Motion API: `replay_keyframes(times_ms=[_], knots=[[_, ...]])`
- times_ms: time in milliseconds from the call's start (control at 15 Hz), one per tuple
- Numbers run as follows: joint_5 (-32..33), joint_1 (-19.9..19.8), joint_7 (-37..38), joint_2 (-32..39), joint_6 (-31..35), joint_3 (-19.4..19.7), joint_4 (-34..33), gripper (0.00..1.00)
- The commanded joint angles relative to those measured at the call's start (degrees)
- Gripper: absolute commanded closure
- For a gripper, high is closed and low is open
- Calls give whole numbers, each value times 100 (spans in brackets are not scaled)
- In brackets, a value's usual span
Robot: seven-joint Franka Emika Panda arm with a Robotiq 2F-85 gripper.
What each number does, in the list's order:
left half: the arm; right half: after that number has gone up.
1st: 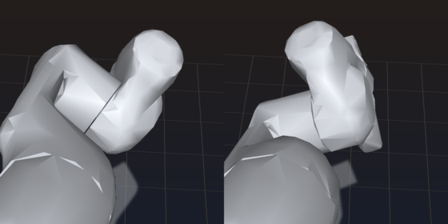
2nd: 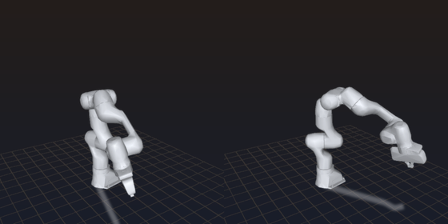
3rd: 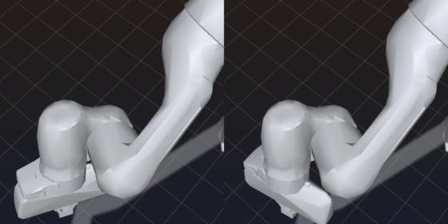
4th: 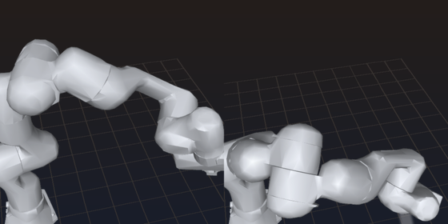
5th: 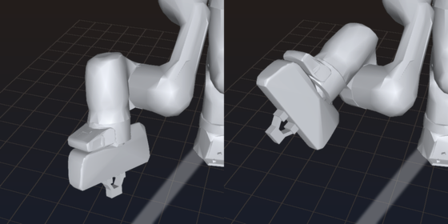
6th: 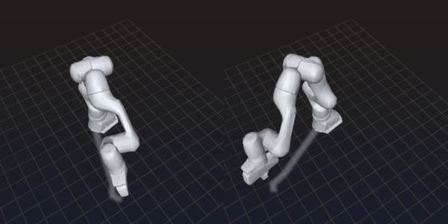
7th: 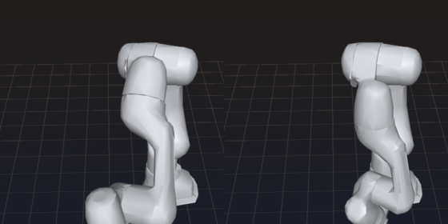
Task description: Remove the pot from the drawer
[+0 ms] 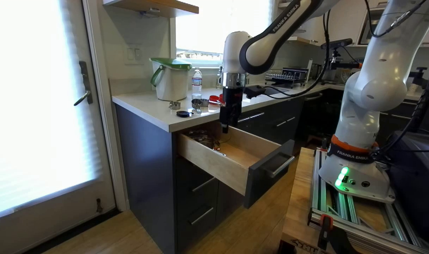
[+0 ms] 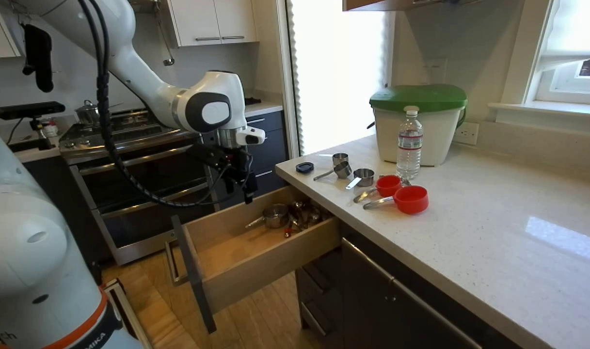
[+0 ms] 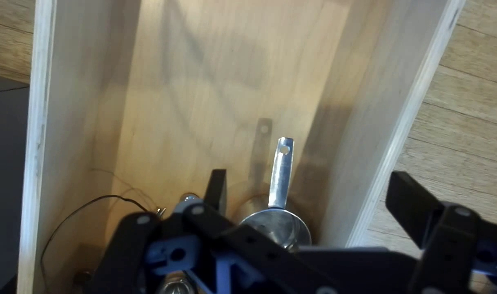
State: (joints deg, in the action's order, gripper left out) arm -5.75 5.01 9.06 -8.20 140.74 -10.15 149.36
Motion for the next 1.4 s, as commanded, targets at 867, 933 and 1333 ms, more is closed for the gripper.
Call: replay_keyframes(times_ms=[867, 933, 1333], knots=[[1007, 248, 1682, 1512, 1630, 236, -56, 0], [1133, 303, 1822, 1571, 1710, 280, -87, 0], [1941, 608, 2371, 1982, 2107, 749, -329, 0]])
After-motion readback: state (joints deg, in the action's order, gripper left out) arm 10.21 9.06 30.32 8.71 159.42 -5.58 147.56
